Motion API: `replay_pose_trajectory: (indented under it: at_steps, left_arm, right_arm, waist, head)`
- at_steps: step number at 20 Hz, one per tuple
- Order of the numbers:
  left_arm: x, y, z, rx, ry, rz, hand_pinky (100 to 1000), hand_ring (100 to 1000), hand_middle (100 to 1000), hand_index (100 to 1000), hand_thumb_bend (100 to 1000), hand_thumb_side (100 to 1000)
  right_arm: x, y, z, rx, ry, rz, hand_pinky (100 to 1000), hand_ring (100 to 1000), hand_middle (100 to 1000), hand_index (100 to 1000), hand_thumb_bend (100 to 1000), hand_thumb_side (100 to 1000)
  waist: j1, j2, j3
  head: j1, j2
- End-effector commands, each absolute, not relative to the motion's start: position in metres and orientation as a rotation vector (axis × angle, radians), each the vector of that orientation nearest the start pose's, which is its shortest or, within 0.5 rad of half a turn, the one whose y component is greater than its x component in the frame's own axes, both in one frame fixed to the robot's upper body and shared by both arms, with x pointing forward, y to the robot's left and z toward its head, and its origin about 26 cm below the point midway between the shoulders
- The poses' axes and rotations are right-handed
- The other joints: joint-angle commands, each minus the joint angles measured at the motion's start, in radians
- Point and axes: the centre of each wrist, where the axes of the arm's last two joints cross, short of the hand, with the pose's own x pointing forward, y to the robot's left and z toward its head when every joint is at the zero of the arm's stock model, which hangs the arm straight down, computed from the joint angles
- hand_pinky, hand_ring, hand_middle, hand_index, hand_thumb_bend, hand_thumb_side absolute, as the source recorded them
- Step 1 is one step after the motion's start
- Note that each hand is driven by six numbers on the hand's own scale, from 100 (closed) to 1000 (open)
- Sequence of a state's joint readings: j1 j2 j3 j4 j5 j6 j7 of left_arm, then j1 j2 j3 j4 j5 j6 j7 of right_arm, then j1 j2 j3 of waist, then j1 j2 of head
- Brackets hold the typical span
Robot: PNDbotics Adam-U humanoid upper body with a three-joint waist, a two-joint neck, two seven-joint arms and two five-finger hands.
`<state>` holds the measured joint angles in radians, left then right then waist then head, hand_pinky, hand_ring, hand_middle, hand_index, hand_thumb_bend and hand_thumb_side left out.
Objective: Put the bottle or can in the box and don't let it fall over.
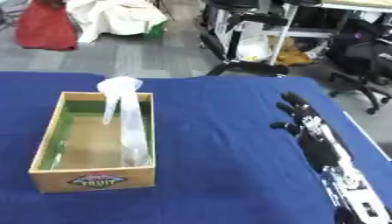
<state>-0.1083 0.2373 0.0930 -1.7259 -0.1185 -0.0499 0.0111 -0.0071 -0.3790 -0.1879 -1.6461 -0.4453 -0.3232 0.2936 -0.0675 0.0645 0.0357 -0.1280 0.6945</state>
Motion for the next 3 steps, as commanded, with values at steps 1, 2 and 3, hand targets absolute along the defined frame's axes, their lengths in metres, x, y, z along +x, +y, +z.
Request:
replay_pose_trajectory:
  at_steps: [1, 2, 3]
  left_arm:
    - [0.297, 0.308, 0.078, 0.356, -1.874, -0.215, 667, 561, 511, 866, 304, 749]
    - [0.296, 0.308, 0.076, 0.356, -1.868, -0.215, 667, 562, 512, 866, 303, 749]
    - [0.296, 0.308, 0.075, 0.356, -1.865, -0.215, 666, 562, 512, 866, 302, 748]
  right_arm:
    - [0.262, -0.365, 0.064, 0.114, -2.094, 0.151, 704, 1000, 1000, 1000, 100, 737]
    - [0.258, -0.358, 0.062, 0.128, -2.09, 0.149, 702, 1000, 1000, 1000, 100, 741]
    - [0.255, -0.35, 0.06, 0.143, -2.082, 0.147, 701, 1000, 1000, 1000, 100, 745]
  waist:
    - [0.006, -0.018, -0.009]
    - [0.008, -0.021, -0.014]
    - [0.009, -0.024, -0.018]
  head:
    - [0.073, 0.041]
    - [0.087, 0.054]
    - [0.101, 0.064]
